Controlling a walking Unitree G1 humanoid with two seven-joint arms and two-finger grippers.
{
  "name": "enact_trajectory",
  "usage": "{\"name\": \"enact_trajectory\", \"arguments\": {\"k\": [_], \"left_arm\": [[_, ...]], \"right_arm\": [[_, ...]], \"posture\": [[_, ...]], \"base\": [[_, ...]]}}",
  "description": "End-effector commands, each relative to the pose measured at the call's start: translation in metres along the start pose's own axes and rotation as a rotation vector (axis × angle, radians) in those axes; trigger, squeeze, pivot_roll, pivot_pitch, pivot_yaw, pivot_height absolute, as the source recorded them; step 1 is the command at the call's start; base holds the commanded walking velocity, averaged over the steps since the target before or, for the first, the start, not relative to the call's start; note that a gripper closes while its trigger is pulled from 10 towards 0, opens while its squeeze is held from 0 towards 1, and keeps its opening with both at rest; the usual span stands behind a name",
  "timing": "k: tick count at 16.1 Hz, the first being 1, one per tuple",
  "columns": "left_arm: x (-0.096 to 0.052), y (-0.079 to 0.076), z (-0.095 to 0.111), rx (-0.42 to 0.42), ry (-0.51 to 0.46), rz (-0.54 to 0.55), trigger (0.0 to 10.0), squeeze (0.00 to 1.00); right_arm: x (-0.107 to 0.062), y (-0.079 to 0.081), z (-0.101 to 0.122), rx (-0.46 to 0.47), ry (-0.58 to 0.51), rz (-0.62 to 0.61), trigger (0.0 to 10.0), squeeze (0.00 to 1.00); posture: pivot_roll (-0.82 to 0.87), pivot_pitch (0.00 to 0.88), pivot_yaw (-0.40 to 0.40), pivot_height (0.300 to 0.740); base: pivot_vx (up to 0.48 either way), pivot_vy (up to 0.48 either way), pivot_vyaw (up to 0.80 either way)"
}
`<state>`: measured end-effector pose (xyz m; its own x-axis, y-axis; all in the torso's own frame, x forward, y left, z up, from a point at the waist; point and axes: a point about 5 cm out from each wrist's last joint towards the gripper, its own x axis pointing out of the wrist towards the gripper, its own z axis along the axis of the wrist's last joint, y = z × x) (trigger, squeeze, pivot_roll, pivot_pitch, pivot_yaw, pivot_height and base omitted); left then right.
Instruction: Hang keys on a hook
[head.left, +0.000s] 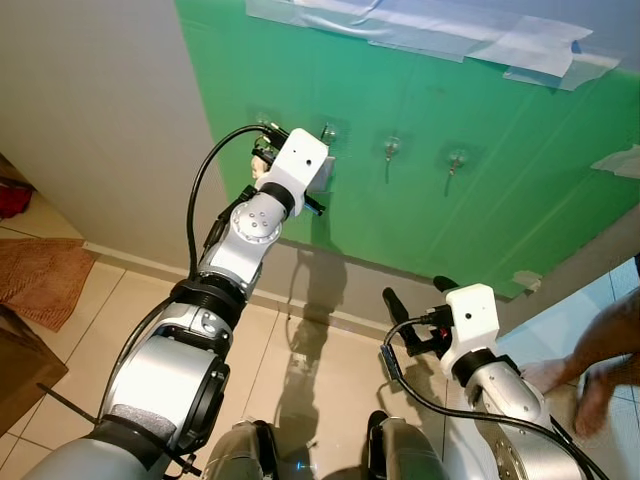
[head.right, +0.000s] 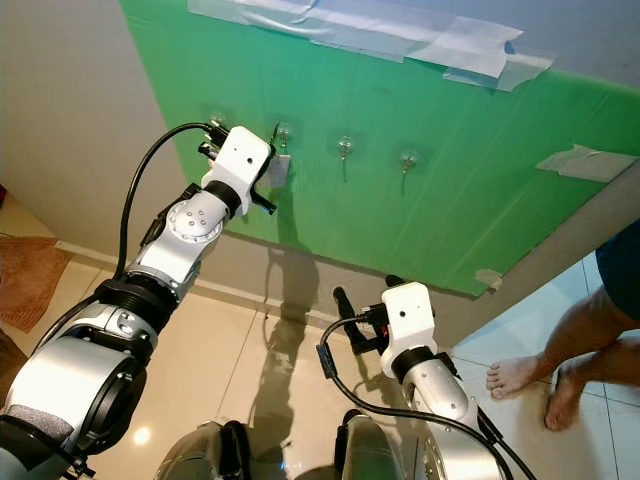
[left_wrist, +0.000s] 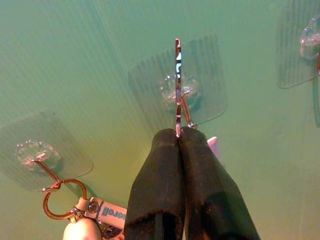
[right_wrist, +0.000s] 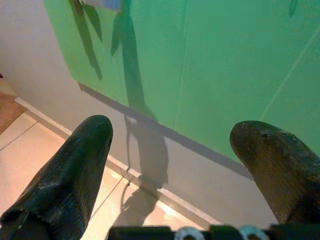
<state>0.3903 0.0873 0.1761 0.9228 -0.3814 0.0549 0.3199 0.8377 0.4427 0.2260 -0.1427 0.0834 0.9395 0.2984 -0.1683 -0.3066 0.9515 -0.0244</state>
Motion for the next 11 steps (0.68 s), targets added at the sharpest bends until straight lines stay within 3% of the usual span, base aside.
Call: {"name": "enact_trajectory", "arguments": {"k": [1,6,11], "left_arm": [[-0.0006,-0.0038,-0.0021,0.017,0.011,-0.008,0.0,0.00],[-0.0018,-0.0088,-0.0018,0.037,0.018,-0.015,0.0,0.00],[-0.0030,-0.0038,-0.0031,0.044,0.041,0.019,0.0,0.00]], "right_arm": [[-0.0039,-0.0010,-0.0003,0.004,0.006,0.001,10.0,0.00],[-0.0063,-0.0007,-0.0068,0.005,0.021,0.004,10.0,0.00],[-0.0054,0.0004,-0.0097,0.010,0.029,0.008,10.0,0.00]], "posture": [[-0.25,0.170,0.020,0.710],[-0.25,0.172,0.019,0.710],[-0.25,0.178,0.015,0.710]], "base": [[0.000,0.000,0.00],[0.000,0.000,0.00],[0.000,0.000,0.00]]}}
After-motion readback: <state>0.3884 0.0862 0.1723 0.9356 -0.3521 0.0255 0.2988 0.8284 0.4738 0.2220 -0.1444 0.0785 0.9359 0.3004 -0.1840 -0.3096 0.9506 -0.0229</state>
